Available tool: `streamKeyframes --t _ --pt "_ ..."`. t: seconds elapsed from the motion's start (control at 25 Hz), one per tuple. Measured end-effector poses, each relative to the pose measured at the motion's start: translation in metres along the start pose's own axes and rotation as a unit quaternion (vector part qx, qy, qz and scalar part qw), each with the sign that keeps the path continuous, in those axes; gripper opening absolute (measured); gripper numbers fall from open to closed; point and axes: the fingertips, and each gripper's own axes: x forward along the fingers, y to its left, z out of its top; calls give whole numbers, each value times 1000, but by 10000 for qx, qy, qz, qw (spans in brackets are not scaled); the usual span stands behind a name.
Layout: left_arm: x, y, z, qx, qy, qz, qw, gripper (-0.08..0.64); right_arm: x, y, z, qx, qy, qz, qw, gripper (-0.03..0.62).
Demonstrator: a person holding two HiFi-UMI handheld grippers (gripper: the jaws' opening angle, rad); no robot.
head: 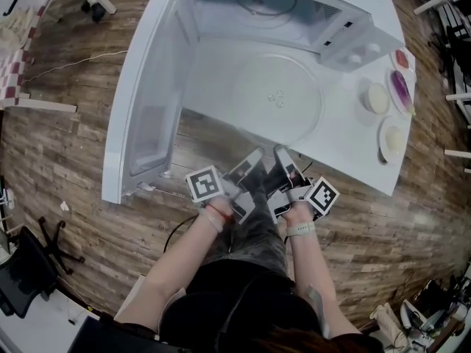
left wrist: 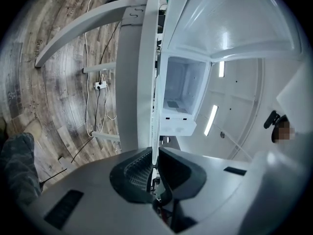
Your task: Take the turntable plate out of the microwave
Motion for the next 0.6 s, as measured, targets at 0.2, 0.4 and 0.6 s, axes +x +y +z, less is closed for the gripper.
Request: streamKeyframes --t 0.2,0.4,0.6 --pt "-6 2 -10 -7 117 24 9999 34 -1 -1 8 47 -45 79 9999 51" --pt "-8 -3 -12 106 199 45 9997 34 -8 -1 7 73 -59 112 9999 52" --pt "-11 -8 -8 365 268 109 9989 34 -17 3 2 22 -84 102 9999 52"
